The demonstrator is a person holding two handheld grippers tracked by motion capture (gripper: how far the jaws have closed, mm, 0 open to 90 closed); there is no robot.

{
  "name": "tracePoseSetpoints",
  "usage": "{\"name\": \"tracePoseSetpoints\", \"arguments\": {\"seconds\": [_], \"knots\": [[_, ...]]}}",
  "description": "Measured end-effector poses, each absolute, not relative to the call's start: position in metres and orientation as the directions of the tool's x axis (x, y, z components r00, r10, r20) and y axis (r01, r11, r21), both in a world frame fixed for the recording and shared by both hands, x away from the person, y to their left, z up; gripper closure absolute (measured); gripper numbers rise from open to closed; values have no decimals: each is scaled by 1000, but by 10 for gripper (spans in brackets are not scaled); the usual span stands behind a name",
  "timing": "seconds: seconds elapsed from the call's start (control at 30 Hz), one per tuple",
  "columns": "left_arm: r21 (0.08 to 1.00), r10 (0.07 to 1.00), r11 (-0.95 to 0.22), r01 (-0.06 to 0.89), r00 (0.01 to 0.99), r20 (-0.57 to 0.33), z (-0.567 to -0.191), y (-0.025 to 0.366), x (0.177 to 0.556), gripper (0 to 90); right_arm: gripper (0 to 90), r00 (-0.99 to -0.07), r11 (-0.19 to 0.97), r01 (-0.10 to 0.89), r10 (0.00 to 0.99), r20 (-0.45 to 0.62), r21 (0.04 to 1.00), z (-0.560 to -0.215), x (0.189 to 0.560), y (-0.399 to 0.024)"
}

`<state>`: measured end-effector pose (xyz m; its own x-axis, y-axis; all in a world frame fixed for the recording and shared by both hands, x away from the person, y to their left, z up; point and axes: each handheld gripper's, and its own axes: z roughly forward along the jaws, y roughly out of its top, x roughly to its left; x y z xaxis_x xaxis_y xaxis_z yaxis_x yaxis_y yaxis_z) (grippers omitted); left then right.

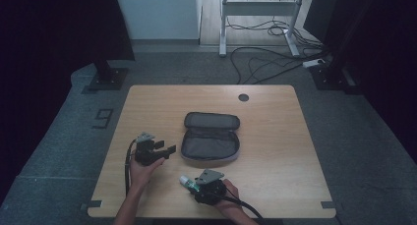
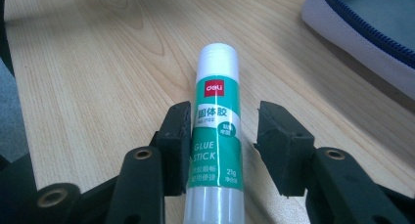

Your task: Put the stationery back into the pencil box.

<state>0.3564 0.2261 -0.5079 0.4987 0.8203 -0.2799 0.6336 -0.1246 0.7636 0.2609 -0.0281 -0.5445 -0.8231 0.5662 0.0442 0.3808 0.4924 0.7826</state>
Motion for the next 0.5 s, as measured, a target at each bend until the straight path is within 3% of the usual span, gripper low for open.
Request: {"name": "tracePoseSetpoints", "arguments": {"seconds": [0.2, 0.5], "knots": [[770, 819, -118, 627, 500, -282, -507, 227, 356, 361, 639, -828, 510, 380, 560, 38, 772, -547, 261, -28], [776, 820, -115, 620, 500, -278, -507, 227, 355, 364, 647, -832, 518, 387, 552, 48, 763, -546, 264, -31]]}}
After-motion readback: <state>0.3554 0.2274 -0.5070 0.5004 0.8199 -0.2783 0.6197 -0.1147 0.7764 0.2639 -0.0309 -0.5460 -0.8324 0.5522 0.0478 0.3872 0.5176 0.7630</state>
